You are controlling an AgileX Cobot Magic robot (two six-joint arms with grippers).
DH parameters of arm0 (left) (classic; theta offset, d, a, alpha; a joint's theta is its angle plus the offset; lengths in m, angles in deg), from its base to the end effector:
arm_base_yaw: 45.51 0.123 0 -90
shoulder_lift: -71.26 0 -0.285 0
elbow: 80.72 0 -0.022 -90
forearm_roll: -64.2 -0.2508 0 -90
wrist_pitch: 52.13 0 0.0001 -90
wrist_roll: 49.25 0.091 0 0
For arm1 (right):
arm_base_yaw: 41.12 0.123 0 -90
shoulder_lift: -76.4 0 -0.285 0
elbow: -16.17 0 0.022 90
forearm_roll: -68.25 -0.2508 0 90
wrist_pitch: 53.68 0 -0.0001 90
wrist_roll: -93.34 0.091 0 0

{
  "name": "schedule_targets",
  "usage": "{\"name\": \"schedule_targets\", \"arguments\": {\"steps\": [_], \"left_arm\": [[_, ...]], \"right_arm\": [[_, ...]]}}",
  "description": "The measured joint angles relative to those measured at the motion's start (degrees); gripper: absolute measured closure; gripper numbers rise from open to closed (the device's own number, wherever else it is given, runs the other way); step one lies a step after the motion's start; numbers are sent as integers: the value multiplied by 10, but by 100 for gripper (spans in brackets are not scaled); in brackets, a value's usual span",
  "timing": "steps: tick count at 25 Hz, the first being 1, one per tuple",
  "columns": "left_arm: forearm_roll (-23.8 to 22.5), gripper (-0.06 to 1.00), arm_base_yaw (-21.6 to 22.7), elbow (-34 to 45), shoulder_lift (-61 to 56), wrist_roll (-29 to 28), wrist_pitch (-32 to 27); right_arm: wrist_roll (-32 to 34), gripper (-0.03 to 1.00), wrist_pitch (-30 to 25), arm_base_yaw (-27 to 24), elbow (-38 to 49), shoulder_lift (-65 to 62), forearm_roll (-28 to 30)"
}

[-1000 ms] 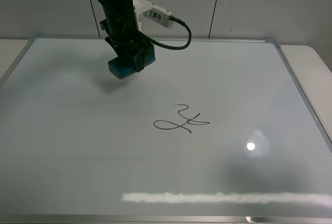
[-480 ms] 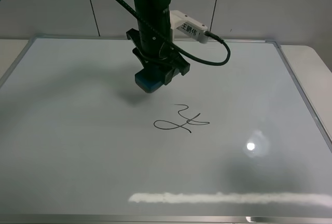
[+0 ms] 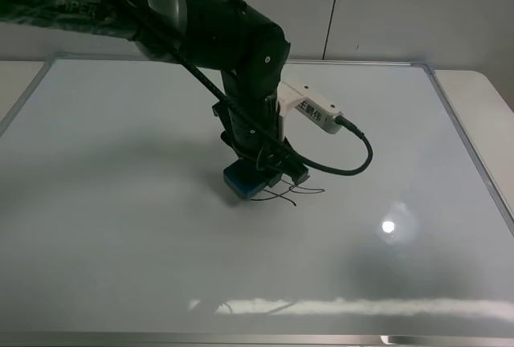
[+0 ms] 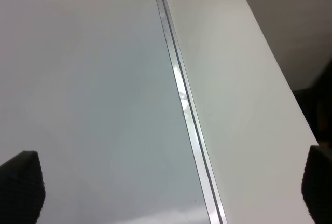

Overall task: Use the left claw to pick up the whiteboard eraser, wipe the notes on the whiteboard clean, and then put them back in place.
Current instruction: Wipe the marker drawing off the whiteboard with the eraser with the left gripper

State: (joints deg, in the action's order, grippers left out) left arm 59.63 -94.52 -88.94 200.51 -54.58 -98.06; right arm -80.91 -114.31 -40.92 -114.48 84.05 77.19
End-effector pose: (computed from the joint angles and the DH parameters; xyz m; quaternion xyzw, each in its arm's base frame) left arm 0.2841 -0.3190 0.1448 0.3919 0.9124 -0.0237 0.1154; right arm -0.0040 -0.0123 0.2745 0.0438 0.8518 -0.0510 0.5196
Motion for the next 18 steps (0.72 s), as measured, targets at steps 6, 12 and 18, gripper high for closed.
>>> {"name": "schedule_targets", "arguments": {"steps": [6, 12, 18], "left_arm": [[-6, 40, -44, 39, 2, -1, 56], [-6, 40, -100, 40, 25, 1, 80], [9, 40, -117, 40, 38, 22, 105]], "right_arm": [[0, -2, 0, 0, 0, 0, 0], [0, -2, 0, 0, 0, 0, 0], [0, -2, 0, 0, 0, 0, 0]]}}
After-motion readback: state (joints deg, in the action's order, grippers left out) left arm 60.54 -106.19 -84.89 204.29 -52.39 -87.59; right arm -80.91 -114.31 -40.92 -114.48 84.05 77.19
